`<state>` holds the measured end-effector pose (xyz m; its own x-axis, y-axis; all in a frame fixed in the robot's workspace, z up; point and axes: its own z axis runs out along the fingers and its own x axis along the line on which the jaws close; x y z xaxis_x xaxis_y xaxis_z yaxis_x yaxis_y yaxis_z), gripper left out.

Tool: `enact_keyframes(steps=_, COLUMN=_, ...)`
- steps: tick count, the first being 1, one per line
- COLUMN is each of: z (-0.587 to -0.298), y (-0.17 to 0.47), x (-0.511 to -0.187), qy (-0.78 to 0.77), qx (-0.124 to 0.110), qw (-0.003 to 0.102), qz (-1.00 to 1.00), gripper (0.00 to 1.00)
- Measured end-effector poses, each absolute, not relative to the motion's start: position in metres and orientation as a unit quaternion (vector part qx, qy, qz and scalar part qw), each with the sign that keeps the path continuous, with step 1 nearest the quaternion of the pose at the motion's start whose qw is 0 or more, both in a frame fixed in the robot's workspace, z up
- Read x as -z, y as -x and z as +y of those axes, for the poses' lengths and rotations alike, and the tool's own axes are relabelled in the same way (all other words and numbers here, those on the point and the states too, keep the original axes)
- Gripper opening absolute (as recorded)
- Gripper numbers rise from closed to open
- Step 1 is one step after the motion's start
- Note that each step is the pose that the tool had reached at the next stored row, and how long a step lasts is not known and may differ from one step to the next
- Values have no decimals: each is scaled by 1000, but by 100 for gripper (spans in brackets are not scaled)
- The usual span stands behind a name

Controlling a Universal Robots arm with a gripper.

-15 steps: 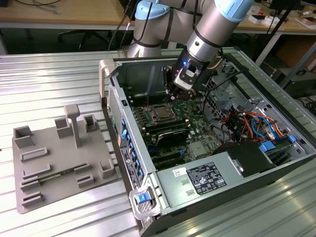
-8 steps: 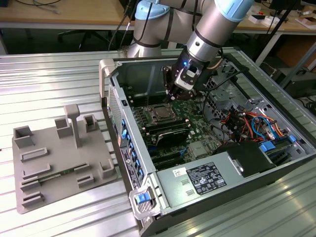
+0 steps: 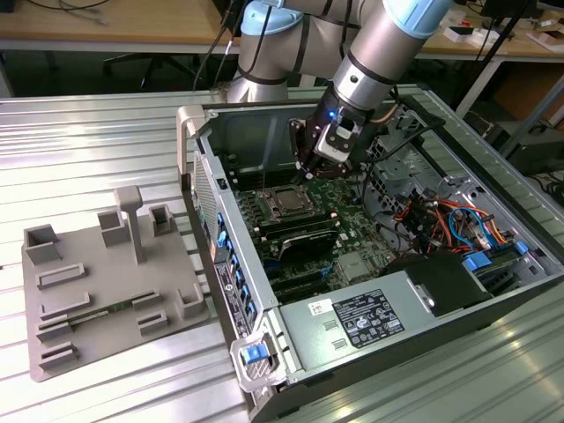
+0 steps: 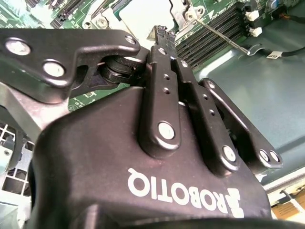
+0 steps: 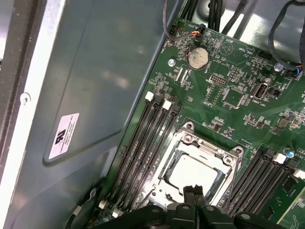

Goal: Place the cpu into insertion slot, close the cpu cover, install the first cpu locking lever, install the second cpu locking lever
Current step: 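Install the first cpu locking lever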

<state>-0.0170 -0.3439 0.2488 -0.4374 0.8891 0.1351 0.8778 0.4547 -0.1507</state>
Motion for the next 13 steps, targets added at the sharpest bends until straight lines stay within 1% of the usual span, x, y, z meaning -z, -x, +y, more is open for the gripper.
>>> enact_keyframes(steps=13, z=-344, y=17, x=-249, qy=493, qx=-32, qw=97, qz=-864, gripper=11)
